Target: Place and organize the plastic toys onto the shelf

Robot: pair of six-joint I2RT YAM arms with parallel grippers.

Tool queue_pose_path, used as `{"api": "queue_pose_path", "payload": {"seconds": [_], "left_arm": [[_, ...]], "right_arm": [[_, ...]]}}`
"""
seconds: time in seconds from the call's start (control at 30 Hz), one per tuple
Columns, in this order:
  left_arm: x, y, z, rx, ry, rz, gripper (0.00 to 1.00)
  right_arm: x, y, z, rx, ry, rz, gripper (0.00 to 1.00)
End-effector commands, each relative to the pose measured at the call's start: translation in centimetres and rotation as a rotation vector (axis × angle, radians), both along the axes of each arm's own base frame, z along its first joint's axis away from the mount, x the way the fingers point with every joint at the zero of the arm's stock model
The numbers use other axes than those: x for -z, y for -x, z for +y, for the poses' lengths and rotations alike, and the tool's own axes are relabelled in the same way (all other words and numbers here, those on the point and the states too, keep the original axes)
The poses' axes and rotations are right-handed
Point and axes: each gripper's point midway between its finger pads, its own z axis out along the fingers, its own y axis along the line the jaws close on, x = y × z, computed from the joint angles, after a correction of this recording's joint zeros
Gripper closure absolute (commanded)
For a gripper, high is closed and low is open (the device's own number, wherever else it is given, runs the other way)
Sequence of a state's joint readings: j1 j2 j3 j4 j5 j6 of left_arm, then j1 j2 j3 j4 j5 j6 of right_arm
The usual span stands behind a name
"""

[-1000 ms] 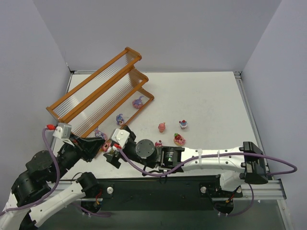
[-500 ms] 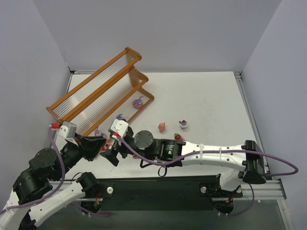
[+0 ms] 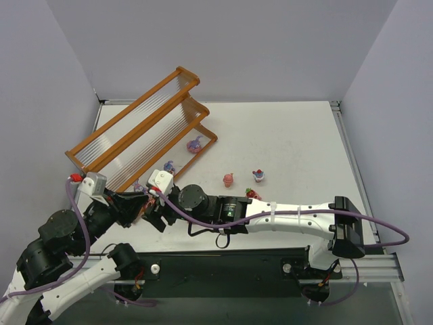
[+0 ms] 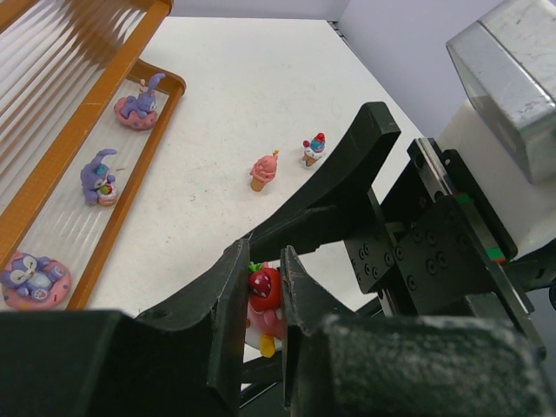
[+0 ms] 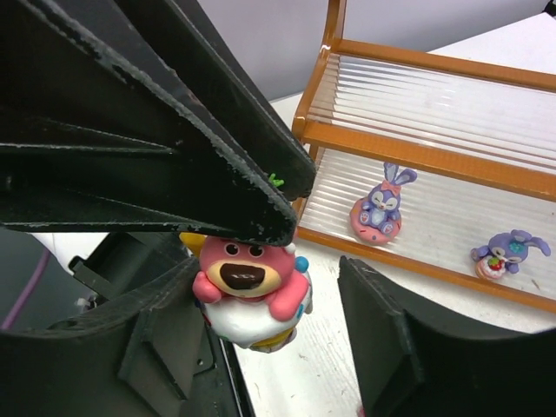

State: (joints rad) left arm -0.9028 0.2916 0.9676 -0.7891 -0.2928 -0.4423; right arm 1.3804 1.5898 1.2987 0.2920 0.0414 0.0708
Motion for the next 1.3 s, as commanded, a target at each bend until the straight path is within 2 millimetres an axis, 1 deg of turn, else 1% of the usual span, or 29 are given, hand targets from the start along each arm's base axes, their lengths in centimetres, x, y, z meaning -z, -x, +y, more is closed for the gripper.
{"api": "queue_pose_path", "payload": {"seconds": [0.0, 0.03, 0.1, 0.17, 0.23, 0.33, 0.4, 0.5, 0.6, 0.63, 0.7, 0.73, 0.77, 0.8, 0.87, 0.9, 0.93, 0.97, 1.0, 1.03, 1.07, 1.1, 1.13, 1.17, 1.23, 1.27], "left_arm": [[-2.2, 0.1, 0.4, -0.003, 0.041, -0.052, 1.0], [-2.1, 0.1, 0.3, -0.003, 0.038, -0.05, 1.0], [-2.0, 0.1, 0.3, -0.003, 0.036, -0.05, 1.0], [-1.7, 0.0, 0.3, -0.005, 0.021, -0.044, 1.0], [-1.6, -0.1, 0.3, -0.006, 0.011, -0.041, 1.0], [-1.5, -0.1, 0.3, -0.006, 0.002, -0.043, 1.0], [-1.5, -0.1, 0.4, -0.007, 0.002, -0.045, 1.0], [-1.4, -0.2, 0.6, -0.017, -0.01, -0.046, 1.0], [-1.1, -0.3, 0.7, -0.023, -0.02, -0.041, 1.0], [-1.1, -0.3, 0.7, -0.021, -0.02, -0.041, 1.0], [-1.2, -0.2, 0.7, -0.023, -0.018, -0.043, 1.0], [-1.1, -0.2, 0.7, -0.023, -0.019, -0.042, 1.0], [-1.1, -0.2, 0.7, -0.021, -0.019, -0.042, 1.0], [-1.2, -0.2, 0.8, -0.023, -0.018, -0.043, 1.0], [-1.2, -0.2, 0.8, -0.026, -0.017, -0.04, 1.0], [-1.3, -0.2, 0.9, -0.031, -0.013, -0.041, 1.0], [-1.4, -0.2, 1.0, -0.033, -0.01, -0.041, 1.0], [-1.5, -0.2, 1.2, -0.037, -0.007, -0.041, 1.0], [-1.7, -0.1, 1.3, -0.039, -0.001, -0.042, 0.94], [-1.8, 0.0, 1.4, -0.041, 0.002, -0.044, 0.87], [-1.9, -0.1, 1.6, -0.052, 0.009, -0.046, 0.77], [-2.0, -0.1, 1.8, -0.062, 0.016, -0.045, 0.62], [-2.3, 0.0, 2.2, -0.073, 0.024, -0.049, 0.4], [-2.4, -0.1, 2.8, -0.099, 0.032, -0.055, 0.31], [-2.6, -0.2, 3.9, -0.144, 0.043, -0.062, 0.19], [-3.0, 0.1, 4.8, -0.167, 0.064, -0.075, 0.16]], "right_arm": [[-3.1, -0.5, 0.5, 0.022, -0.086, 0.002, 0.43], [-3.1, -0.6, 0.5, 0.026, -0.087, 0.001, 0.44], [-3.2, -0.6, 0.5, 0.025, -0.091, 0.002, 0.43], [-3.1, -0.5, 0.6, 0.018, -0.09, 0.004, 0.33], [-3.2, -0.4, 0.6, 0.015, -0.094, 0.003, 0.27], [-3.4, -0.3, 0.7, 0.009, -0.1, 0.006, 0.24], [-3.3, -0.3, 0.6, 0.013, -0.098, 0.011, 0.24], [-3.3, -0.3, 0.6, 0.012, -0.1, 0.015, 0.28], [-3.5, -0.2, 0.6, 0.01, -0.108, 0.02, 0.28], [-3.4, -0.2, 0.7, 0.009, -0.107, 0.021, 0.3], [-3.3, -0.3, 0.7, 0.012, -0.106, 0.022, 0.38], [-3.3, -0.4, 0.8, 0.014, -0.105, 0.024, 0.5], [-3.1, -0.3, 0.9, 0.011, -0.099, 0.025, 0.57], [-3.3, -0.4, 0.9, 0.015, -0.103, 0.027, 0.73], [-3.0, -0.5, 1.1, 0.017, -0.093, 0.03, 0.84], [-3.0, -0.5, 1.2, 0.018, -0.094, 0.03, 0.96], [-2.9, -0.7, 1.3, 0.024, -0.092, 0.028, 1.0], [-3.0, -0.7, 1.4, 0.026, -0.096, 0.028, 1.0], [-2.6, -0.8, 1.5, 0.027, -0.093, 0.029, 1.0], [-3.0, -0.9, 1.6, 0.025, -0.107, 0.025, 1.0], [-2.9, -1.1, 1.7, 0.031, -0.112, 0.024, 1.0], [-2.7, -1.1, 1.8, 0.031, -0.115, 0.023, 1.0], [-3.1, -1.2, 2.0, 0.032, -0.14, 0.018, 1.0], [-3.0, -1.5, 2.1, 0.041, -0.149, 0.014, 1.0], [-3.0, -2.1, 2.4, 0.059, -0.184, 0.01, 1.0], [-3.0, -2.6, 2.4, 0.077, -0.195, 0.004, 1.0]]}}
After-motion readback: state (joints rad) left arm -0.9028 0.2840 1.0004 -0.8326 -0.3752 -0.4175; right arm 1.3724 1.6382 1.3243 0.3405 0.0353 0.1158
